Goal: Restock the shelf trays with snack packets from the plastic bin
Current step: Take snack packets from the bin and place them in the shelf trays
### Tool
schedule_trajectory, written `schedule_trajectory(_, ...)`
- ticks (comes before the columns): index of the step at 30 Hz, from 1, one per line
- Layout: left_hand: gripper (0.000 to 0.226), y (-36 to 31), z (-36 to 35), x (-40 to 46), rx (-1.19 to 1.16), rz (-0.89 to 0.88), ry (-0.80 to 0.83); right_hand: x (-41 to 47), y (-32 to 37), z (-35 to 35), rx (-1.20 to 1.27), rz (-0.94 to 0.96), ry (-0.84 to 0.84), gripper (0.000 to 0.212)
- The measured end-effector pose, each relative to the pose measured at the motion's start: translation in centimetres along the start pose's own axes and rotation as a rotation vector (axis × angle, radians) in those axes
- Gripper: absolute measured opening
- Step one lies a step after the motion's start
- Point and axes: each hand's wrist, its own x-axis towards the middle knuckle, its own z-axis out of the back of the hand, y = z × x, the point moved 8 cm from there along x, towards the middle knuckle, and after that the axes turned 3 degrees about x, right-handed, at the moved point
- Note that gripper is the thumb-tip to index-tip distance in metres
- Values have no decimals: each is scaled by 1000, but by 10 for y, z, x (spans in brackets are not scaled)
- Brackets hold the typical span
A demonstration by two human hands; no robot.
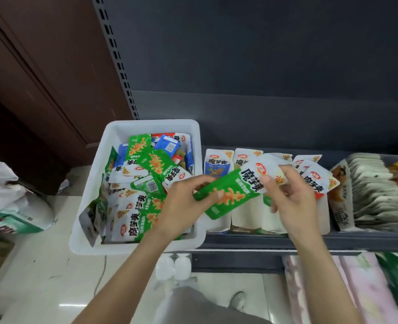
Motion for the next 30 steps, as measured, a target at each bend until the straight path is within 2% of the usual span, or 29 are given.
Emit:
schedule_trajectory(2,11,-8,-14,9,19,-32,-64,-6,7,44,-8,80,-201,15)
schedule_trajectory(5,14,-13,-44,23,59,-60,-53,-18,11,98,-138,190,-428,14)
schedule_trajectory(8,27,-6,-82,34,195,-50,38,-23,18,126,-435,280,-526,5)
schedule_trajectory(11,40,1,-112,41,275,-43,89,-13,10,123,-738,326,-493,14)
schedule_trajectory(14,52,5,-132,47,285,-13,136,6,-11,103,-894,308,-372,11)
schedule_trajectory(18,62,7,-151,50,306,31,187,31,-50,79,-1077,182,-140,21)
schedule_trajectory(20,63,7,-157,49,339,33,205,38,-63,77,-1109,139,-95,24)
schedule_trajectory(25,63,7,-158,49,411,32,198,46,-74,74,-1168,259,-98,18)
schedule_trajectory(30,52,-2,-144,45,402,-6,149,47,-62,76,-1095,368,-198,30)
